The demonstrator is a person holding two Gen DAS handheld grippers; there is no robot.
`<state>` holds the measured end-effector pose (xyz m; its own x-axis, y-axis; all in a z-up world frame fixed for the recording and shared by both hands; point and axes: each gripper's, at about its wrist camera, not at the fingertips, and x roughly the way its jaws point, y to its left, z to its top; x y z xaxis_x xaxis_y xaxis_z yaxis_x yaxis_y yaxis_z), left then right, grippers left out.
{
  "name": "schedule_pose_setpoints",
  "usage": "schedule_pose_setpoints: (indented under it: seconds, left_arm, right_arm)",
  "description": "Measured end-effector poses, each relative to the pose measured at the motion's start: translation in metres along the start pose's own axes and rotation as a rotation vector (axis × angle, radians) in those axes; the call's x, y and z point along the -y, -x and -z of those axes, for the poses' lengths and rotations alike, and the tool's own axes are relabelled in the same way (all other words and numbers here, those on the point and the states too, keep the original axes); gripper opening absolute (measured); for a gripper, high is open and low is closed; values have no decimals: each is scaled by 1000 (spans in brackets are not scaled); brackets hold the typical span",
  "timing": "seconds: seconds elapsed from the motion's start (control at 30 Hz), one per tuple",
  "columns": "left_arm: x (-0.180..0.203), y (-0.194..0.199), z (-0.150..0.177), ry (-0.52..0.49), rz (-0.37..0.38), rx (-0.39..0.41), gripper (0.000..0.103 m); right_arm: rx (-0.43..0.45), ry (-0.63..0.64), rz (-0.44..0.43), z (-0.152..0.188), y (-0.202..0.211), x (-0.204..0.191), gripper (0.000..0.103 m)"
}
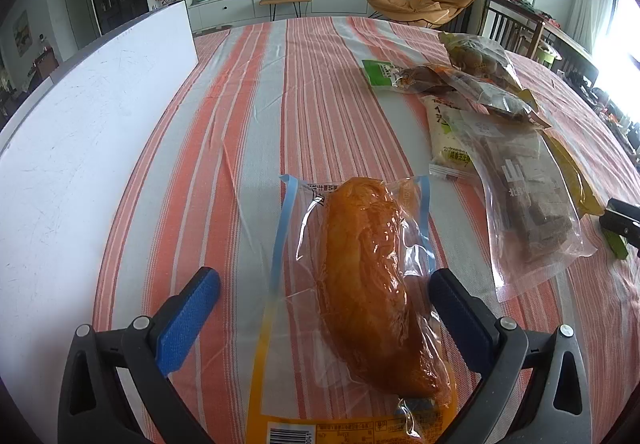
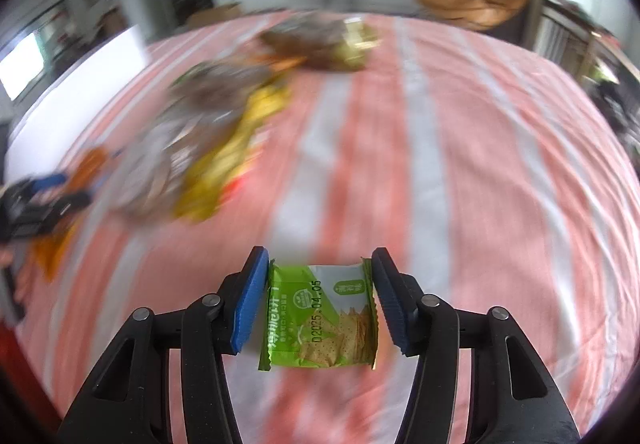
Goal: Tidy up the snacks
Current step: 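Grasp the green cracker packet with the right gripper while the left gripper holds the sausage bag, then carry both packets into the cardboard box and open both grippers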
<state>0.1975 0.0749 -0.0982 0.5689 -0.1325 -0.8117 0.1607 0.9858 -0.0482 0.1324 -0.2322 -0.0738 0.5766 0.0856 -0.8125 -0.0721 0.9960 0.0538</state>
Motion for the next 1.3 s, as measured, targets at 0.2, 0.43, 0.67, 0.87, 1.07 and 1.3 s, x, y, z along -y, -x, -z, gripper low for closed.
schedule_pose_setpoints:
  seconds: [0.2, 0.43, 0.67, 0.87, 1.07, 1.3]
  left_arm:
    - [0, 0, 0, 0, 0, 0, 103]
    - [0, 0, 0, 0, 0, 0, 103]
    - [0, 1, 0, -3, -2, -1, 103]
    - [5, -1, -5, -47, 9, -79, 103]
    - [4, 0, -6, -53, 26, -118, 103]
    - [1, 18, -5, 18, 136, -78, 47]
  right_arm:
    - [20, -23, 20, 7, -2, -1, 100]
    - [25, -39, 5, 7, -1, 2, 100]
    - [80, -144, -125, 9, 7, 21, 100]
    - [-4, -150, -186, 9, 15, 25, 100]
    - [-134, 54, -65, -4, 3, -13, 92]
    - [-170, -30, -35, -1, 12, -2, 53]
